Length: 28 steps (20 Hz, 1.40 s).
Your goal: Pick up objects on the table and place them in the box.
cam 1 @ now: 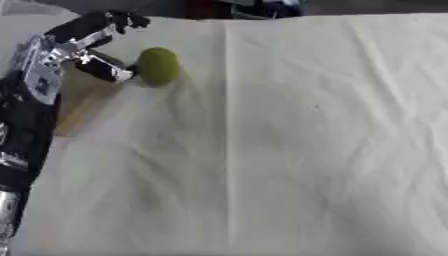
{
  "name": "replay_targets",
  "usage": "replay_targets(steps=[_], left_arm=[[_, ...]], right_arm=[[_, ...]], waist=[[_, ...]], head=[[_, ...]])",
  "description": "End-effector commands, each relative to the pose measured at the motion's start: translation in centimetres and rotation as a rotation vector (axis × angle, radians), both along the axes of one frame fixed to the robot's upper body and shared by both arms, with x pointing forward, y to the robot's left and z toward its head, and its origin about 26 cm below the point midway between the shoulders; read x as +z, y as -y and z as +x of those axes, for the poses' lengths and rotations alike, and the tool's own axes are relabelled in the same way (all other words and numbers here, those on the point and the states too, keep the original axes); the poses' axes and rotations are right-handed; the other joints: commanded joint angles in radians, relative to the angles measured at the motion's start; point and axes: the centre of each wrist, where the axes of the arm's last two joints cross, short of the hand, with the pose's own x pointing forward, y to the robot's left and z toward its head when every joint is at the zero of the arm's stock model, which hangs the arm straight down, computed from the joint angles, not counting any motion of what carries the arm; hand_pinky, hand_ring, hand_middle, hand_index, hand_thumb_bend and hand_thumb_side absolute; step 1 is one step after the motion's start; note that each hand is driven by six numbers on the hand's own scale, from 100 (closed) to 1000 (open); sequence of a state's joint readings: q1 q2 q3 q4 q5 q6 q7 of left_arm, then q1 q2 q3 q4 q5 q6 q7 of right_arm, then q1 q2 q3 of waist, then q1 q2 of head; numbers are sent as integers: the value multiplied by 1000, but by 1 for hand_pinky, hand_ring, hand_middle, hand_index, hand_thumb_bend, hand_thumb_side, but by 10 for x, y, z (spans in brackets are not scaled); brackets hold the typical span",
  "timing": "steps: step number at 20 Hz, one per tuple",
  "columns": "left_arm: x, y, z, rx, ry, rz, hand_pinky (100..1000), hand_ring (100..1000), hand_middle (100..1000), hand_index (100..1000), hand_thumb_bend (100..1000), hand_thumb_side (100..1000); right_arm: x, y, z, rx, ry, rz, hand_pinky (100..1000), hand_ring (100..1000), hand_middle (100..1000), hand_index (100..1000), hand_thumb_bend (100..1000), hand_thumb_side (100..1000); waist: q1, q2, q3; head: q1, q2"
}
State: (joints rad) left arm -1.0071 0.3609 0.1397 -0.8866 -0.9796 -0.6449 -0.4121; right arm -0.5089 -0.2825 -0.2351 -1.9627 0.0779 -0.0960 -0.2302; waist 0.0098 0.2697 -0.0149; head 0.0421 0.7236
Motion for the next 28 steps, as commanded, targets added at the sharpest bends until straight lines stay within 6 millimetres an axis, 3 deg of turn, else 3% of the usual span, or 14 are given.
replay_targets(steps=[1,6,19,28], left_arm=[[15,2,2,15,19,15,865,915,877,973,410,100],[10,10,5,51,16,-9,921,951,897,983,432,100],[-1,17,9,151,-16,-30,939,985,927,988,460,100],[0,21,11,181,-70,-20,856,908,873,965,442,100]], right_arm=[[7,-1,-3,7,29,-10,726,725,612,741,100,444],[8,-3,-3,15,31,-5,727,726,612,740,100,446],[9,-5,-3,30,38,5,727,726,611,739,100,447],[9,-7,-2,42,38,8,728,728,612,740,100,452]], waist=[[-2,-19,-4],[-5,-14,-9],[-11,-4,-29],[-13,5,-38]], head=[[10,-17],[23,-25],[40,-37],[50,-41]])
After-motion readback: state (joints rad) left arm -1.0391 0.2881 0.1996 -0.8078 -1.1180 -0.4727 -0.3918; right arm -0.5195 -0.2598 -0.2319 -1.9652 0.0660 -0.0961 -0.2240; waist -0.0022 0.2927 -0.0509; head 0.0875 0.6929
